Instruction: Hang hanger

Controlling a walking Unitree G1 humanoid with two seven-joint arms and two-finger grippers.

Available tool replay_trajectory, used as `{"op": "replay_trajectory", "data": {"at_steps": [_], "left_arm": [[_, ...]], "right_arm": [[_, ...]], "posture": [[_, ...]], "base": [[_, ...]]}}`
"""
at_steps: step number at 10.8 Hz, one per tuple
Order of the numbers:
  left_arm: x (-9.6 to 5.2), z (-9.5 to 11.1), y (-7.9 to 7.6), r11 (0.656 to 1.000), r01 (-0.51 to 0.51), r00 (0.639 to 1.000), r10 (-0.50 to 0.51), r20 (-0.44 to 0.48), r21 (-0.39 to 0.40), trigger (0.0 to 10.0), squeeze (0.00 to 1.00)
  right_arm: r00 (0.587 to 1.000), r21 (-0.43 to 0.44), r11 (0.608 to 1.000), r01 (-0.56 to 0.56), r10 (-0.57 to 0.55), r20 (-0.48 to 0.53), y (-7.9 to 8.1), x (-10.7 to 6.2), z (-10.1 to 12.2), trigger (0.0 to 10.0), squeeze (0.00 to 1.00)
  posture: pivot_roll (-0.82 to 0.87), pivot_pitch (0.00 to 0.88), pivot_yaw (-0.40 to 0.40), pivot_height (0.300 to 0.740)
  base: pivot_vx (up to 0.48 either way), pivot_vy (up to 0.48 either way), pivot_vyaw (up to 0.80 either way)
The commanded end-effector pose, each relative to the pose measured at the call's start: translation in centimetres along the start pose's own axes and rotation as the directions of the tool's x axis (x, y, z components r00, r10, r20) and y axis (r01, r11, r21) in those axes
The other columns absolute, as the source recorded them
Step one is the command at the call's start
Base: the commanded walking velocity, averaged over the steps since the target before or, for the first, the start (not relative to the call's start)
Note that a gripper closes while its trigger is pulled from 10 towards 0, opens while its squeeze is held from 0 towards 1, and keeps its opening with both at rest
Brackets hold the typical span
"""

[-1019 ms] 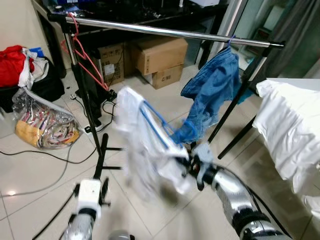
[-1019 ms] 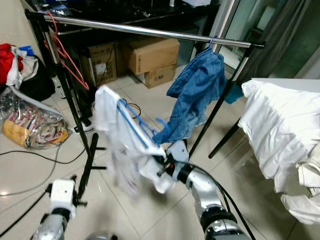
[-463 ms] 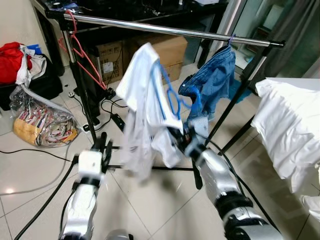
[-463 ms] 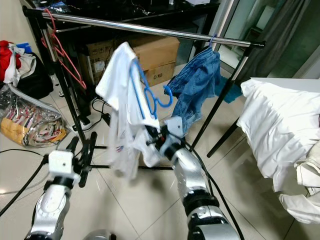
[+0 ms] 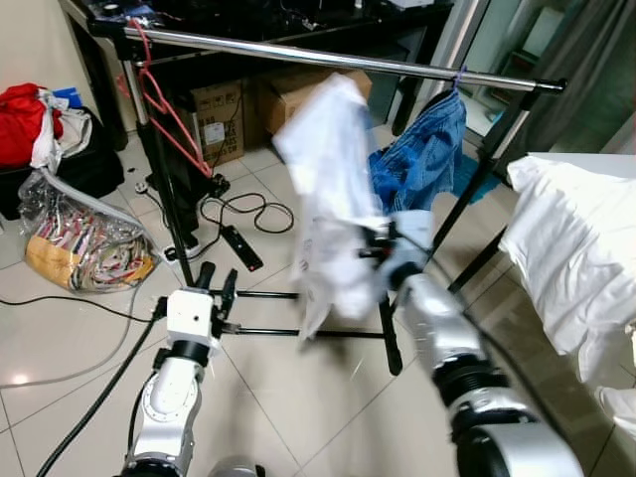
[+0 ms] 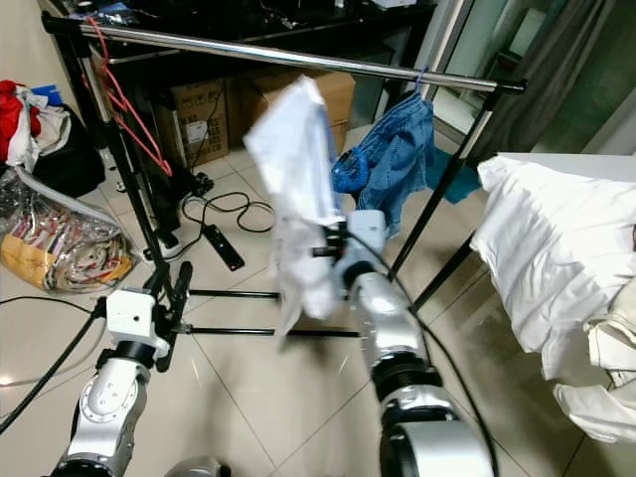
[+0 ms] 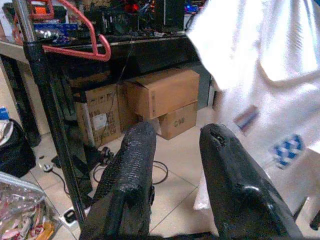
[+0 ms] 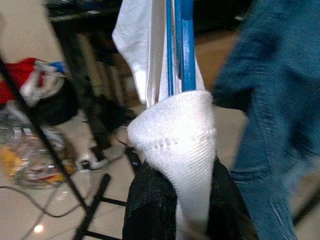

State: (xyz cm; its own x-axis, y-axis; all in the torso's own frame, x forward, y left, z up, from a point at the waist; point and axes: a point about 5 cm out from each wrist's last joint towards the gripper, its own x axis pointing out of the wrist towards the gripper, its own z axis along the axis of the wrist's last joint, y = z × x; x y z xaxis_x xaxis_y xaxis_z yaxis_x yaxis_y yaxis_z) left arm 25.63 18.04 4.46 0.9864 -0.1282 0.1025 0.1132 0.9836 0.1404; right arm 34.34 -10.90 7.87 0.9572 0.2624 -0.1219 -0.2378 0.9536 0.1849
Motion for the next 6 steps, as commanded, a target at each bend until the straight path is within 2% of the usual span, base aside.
{"op": "replay_trajectory", "data": {"at_steps": [1, 4, 5, 6], "left_arm": [[0.2, 0.1, -0.4, 1.0, 0.012, 1.0, -0.012, -0.004, -0.011, 10.0, 0.0], [0.7, 0.5, -0.4, 1.0, 0.0, 1.0, 0.0, 0.002, -0.019, 10.0, 0.0], [0.9, 0.7, -0.4, 1.0, -0.005, 1.0, 0.005, 0.004, -0.021, 10.0, 0.0], [0.9, 0.7, -0.4, 1.0, -0.006, 1.0, 0.006, 0.004, -0.021, 10.0, 0.0]], "right_arm": [[0.999, -0.02, 0.999, 0.026, -0.025, 0.024, -0.5, 0.5, 1.3, 10.0, 0.0], [0.998, -0.074, 0.997, 0.018, -0.014, 0.056, 0.5, 1.2, 2.6, 10.0, 0.0], [0.996, -0.106, 0.993, -0.056, 0.062, 0.057, 1.6, 1.0, 2.6, 10.0, 0.0], [0.993, -0.102, 0.989, -0.106, 0.111, 0.04, 2.1, 0.9, 2.3, 10.0, 0.0]], "posture": [[0.29, 0.02, -0.107, 0.74], [0.29, 0.014, -0.113, 0.74], [0.29, 0.014, -0.114, 0.74], [0.3, 0.015, -0.116, 0.74]], "base": [[0.0, 0.0, 0.0], [0.0, 0.0, 0.0], [0.0, 0.0, 0.0], [0.0, 0.0, 0.0]]}}
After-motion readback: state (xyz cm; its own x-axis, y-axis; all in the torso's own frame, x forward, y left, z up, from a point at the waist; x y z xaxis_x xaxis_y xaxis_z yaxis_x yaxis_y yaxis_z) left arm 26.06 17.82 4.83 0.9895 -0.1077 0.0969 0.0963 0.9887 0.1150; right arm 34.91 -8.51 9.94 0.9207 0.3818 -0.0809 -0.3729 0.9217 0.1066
